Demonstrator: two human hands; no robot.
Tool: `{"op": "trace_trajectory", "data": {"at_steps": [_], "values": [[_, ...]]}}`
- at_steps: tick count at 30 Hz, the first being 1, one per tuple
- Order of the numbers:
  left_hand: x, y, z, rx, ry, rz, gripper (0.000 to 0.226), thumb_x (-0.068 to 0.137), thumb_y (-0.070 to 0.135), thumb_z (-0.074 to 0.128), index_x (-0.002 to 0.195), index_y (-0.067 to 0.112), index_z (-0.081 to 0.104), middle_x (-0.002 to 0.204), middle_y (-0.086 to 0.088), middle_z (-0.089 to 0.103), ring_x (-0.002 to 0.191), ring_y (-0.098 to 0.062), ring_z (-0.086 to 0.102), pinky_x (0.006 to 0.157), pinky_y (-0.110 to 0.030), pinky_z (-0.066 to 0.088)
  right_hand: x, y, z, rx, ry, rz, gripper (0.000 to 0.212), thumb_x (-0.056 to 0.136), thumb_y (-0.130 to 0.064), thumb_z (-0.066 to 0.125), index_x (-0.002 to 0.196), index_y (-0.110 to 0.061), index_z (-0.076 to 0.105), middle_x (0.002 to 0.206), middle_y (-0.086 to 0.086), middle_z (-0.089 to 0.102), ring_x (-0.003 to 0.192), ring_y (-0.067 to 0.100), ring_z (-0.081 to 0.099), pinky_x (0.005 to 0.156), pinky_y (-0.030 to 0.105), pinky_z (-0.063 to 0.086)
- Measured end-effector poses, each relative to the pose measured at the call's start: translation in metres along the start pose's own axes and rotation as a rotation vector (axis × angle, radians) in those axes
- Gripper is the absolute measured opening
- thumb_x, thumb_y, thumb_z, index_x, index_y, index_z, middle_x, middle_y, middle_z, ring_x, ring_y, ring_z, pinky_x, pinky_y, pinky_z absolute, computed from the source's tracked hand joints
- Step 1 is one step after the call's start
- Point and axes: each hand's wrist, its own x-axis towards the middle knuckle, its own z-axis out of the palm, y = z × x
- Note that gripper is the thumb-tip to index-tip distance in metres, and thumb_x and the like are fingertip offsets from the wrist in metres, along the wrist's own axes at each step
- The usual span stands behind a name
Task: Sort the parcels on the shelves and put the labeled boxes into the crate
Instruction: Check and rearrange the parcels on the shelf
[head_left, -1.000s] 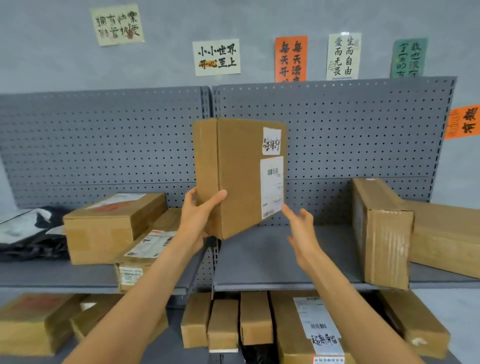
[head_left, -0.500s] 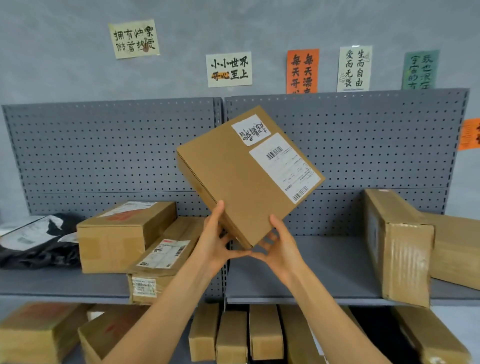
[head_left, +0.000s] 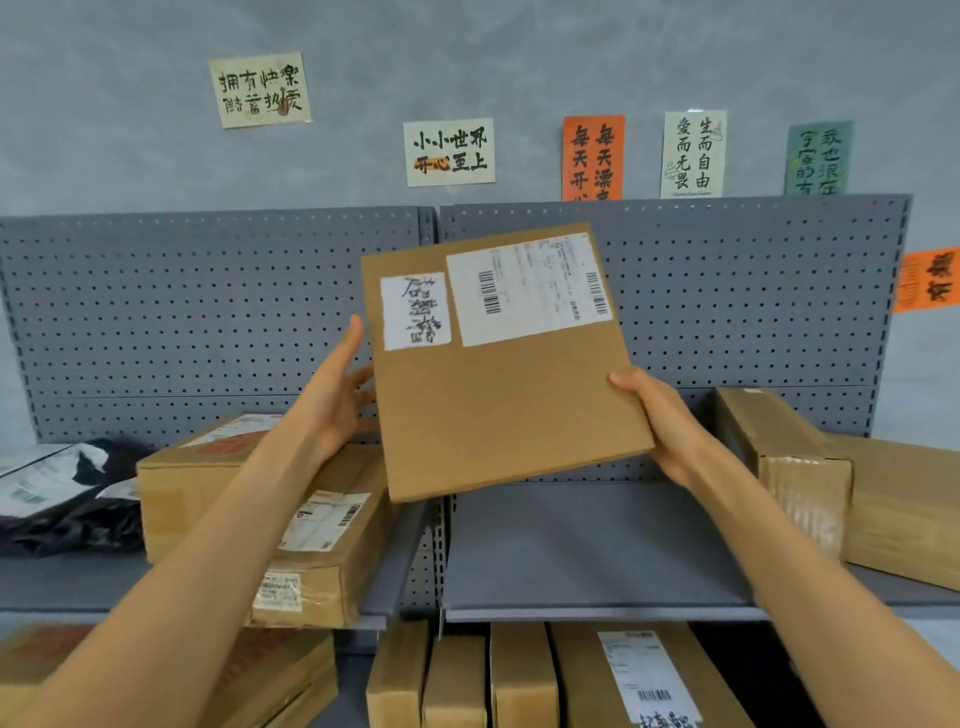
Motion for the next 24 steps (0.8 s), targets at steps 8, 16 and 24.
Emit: {"op": "trace_trajectory", "data": {"at_steps": [8,16,24], "values": [[0.009,-0.018,0.011,-0.142,0.089,0.036,0.087,0.062,0.056,0.077,0.136,0.023,0.048,0.113,-0.008,0.070,0.090,-0.023,0.060,0.082,-0.046,0.051,0.001,-0.010,-0.009,0.002,0.100,-0.083,0.060,0.087,-0.049,0.059,0.141,-0.028,0.044,0.135,-0.004,0.054,0.119,0.018,0.054,0.099,0.041,0.043],[-0.001,-0.044,0.069,-0.513,0.249,0.046,0.071,0.082,0.033,0.071,0.139,0.027,0.029,0.128,-0.009,0.055,0.109,-0.028,0.058,0.078,-0.060,0.054,-0.016,0.017,0.031,0.168,0.088,-0.008,0.104,0.066,-0.063,0.064,0.150,-0.045,0.004,0.153,-0.005,0.031,0.134,0.023,0.041,0.107,0.057,0.034],[-0.016,-0.055,0.090,-0.463,0.153,0.010,0.090,0.063,0.059,0.075,0.139,0.028,0.037,0.132,-0.006,0.054,0.118,-0.029,0.055,0.071,-0.060,0.055,-0.022,0.012,0.013,0.285,0.199,-0.113,0.079,0.084,-0.033,0.069,0.148,-0.037,0.023,0.126,-0.005,0.059,0.108,0.018,0.061,0.091,0.043,0.052]]}}
